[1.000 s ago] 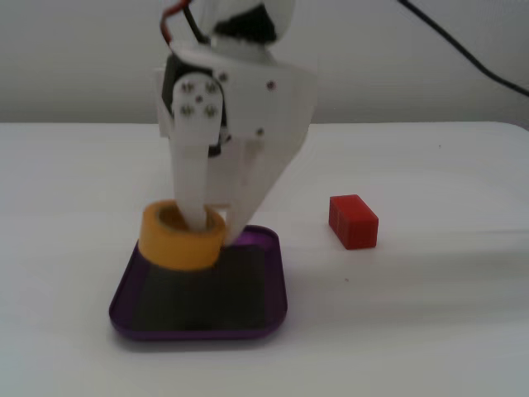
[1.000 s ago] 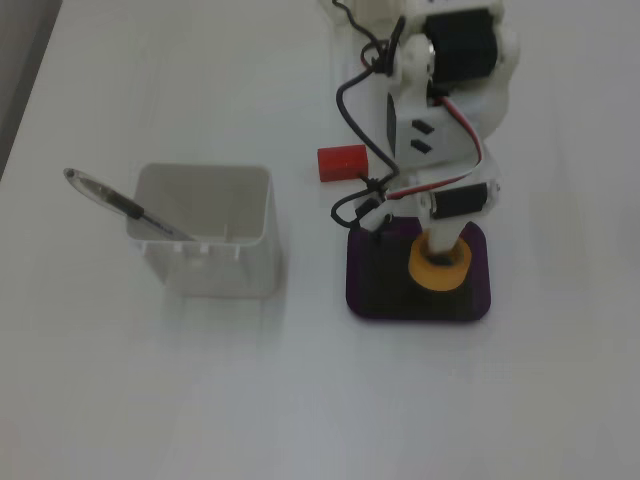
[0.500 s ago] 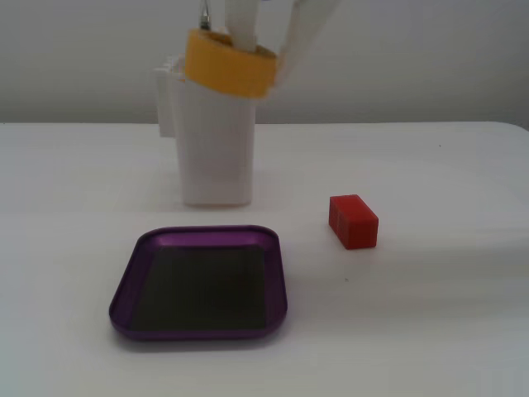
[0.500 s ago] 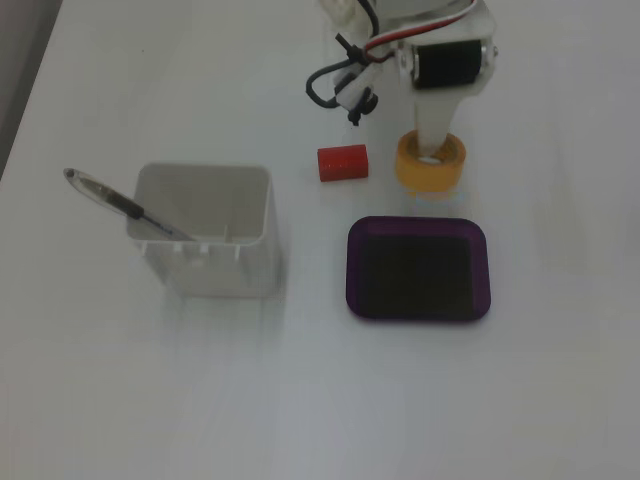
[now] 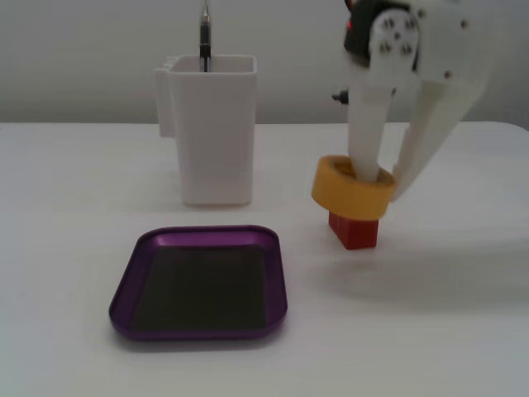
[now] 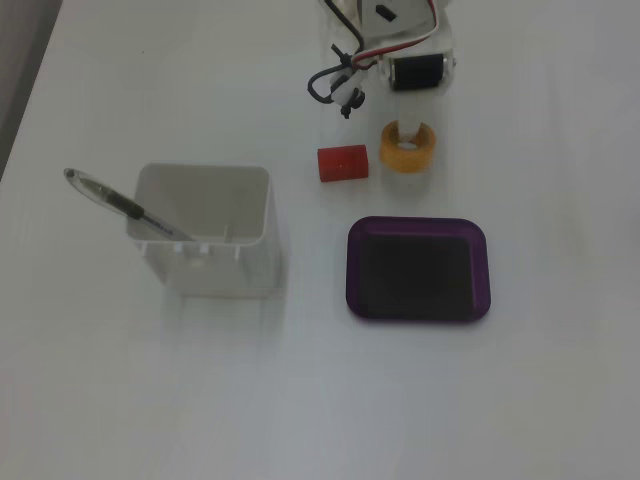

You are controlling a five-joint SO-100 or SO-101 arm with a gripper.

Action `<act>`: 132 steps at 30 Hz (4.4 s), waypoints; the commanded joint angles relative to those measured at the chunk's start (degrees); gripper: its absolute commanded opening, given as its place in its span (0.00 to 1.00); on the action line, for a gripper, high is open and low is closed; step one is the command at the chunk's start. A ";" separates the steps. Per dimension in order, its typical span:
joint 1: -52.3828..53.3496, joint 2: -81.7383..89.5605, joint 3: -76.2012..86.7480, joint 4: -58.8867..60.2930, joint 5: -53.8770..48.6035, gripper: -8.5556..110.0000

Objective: Remove the yellow tape from the box.

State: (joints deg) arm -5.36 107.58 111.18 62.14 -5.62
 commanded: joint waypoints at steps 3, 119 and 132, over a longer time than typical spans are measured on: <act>-5.36 4.83 10.28 -9.32 -0.18 0.07; 8.17 87.98 64.78 2.29 10.55 0.07; 8.17 87.98 64.78 2.29 10.55 0.07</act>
State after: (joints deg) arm 2.55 192.57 175.52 65.74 4.75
